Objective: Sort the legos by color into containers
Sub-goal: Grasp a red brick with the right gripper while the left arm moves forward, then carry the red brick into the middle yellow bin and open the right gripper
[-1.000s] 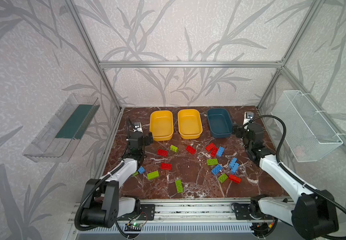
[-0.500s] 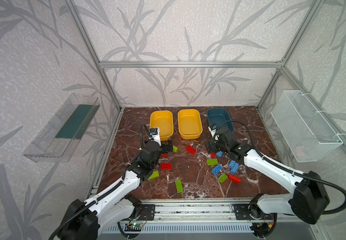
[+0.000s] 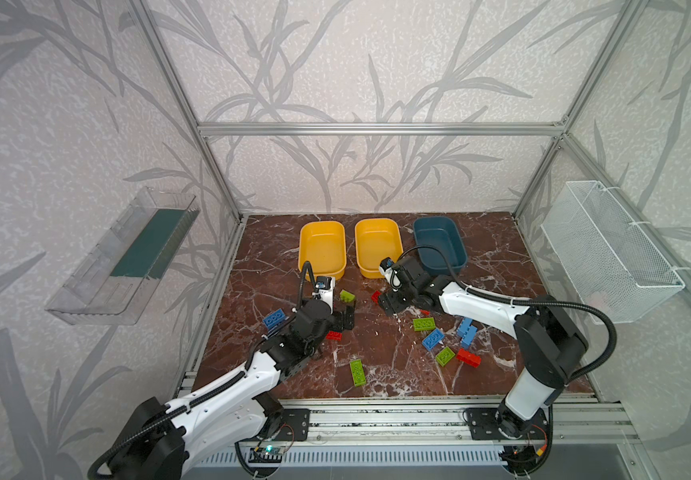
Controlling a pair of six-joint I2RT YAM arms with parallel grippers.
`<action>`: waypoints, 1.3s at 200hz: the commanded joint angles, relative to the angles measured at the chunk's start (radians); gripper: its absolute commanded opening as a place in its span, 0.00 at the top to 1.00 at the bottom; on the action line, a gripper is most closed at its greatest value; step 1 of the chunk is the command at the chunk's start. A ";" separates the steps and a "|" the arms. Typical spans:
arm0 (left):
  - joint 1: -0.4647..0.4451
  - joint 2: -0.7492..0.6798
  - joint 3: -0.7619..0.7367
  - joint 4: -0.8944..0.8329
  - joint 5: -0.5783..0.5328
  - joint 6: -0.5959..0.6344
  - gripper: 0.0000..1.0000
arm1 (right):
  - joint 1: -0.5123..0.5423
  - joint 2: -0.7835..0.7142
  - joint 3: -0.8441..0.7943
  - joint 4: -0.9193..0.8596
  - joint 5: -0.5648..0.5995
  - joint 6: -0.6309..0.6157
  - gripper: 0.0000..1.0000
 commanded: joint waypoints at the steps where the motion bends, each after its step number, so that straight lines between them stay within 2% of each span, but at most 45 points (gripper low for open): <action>1: -0.007 -0.049 -0.017 -0.036 0.057 -0.024 0.01 | 0.004 0.052 0.056 -0.007 -0.047 -0.001 0.13; 58: -0.009 -0.129 -0.054 -0.088 0.051 -0.023 0.01 | 0.003 0.143 0.112 -0.025 -0.072 0.018 0.26; 89: -0.009 -0.126 -0.065 -0.090 0.013 -0.025 0.01 | 0.003 0.175 0.116 -0.024 -0.089 0.040 0.31; 130: -0.009 -0.117 -0.076 -0.086 0.015 -0.038 0.01 | 0.003 0.201 0.111 -0.005 -0.077 0.060 0.36; 157: -0.009 -0.119 -0.078 -0.081 0.015 -0.041 0.01 | 0.002 0.223 0.128 -0.026 -0.072 0.055 0.43; 172: -0.009 -0.124 -0.078 -0.090 0.009 -0.044 0.01 | 0.003 0.231 0.136 -0.036 -0.057 0.060 0.51; 195: -0.009 -0.142 -0.082 -0.099 0.007 -0.048 0.01 | 0.003 0.242 0.159 -0.078 -0.052 0.060 0.71; 210: -0.009 -0.155 -0.083 -0.107 0.008 -0.055 0.01 | 0.003 0.230 0.153 -0.092 -0.052 0.063 0.75; 260: -0.009 -0.174 -0.063 -0.150 0.003 -0.064 0.01 | 0.018 0.063 0.089 -0.132 -0.052 0.081 0.76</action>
